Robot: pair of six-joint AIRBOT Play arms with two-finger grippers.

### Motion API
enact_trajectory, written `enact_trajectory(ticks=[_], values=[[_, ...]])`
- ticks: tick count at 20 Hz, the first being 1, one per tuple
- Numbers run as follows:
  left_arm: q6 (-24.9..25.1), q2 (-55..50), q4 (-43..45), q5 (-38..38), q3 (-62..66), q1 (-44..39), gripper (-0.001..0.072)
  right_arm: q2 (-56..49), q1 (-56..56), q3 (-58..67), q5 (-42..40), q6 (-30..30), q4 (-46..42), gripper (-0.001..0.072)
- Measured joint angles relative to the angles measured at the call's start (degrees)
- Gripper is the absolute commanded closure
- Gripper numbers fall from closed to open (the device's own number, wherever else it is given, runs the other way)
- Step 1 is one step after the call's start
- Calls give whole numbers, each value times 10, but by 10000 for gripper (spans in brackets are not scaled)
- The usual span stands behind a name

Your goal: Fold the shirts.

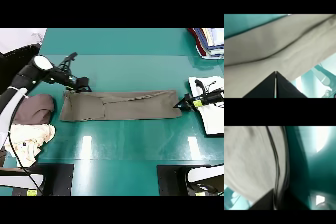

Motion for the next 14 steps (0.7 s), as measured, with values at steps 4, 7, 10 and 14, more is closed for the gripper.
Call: enact_trajectory(ticks=[4, 7, 10, 14], values=[[-26, -30, 8, 62, 20, -79, 683, 18, 27, 36, -4, -2, 6, 695], [-41, -84, 12, 77, 62, -127, 683, 62, 37, 84, 20, 11, 24, 695], [-50, -146, 13, 79, 114, -167, 683, 109, 61, 138, 42, 26, 64, 695], [-63, -212, 12, 69, 179, -201, 683, 146, 132, 217, 54, 44, 98, 695]])
